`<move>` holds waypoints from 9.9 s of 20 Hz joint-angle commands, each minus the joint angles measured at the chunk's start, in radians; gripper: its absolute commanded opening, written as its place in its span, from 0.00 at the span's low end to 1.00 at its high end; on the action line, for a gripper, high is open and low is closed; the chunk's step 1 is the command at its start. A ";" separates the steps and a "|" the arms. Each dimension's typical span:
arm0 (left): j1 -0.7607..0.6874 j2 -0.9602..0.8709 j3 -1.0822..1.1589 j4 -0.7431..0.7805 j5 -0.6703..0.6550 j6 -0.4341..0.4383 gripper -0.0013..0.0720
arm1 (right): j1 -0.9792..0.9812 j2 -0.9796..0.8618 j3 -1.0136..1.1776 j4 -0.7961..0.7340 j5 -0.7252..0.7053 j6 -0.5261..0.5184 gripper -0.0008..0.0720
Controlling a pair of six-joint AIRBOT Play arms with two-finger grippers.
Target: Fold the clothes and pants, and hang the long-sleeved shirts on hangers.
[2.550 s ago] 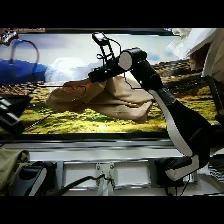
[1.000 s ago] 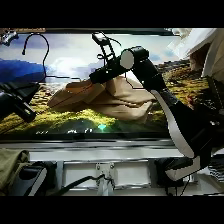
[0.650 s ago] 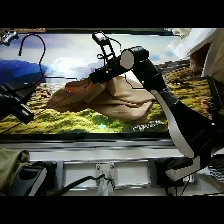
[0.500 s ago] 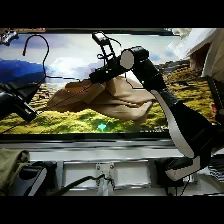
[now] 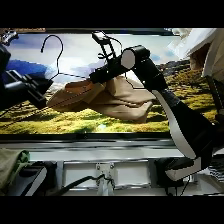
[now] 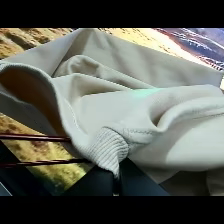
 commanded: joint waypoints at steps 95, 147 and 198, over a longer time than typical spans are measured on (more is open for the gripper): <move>-0.047 -0.920 0.013 -1.814 -0.492 0.488 0.67 | -0.182 0.519 -0.271 0.023 0.062 -1.016 0.04; -0.060 -0.428 0.013 0.284 0.513 -0.855 0.03 | -0.182 0.541 -0.271 -0.024 0.181 -0.623 0.04; -0.273 -0.048 0.011 0.213 0.130 -0.532 0.48 | -1.160 0.631 -0.056 -0.745 -0.254 0.594 0.04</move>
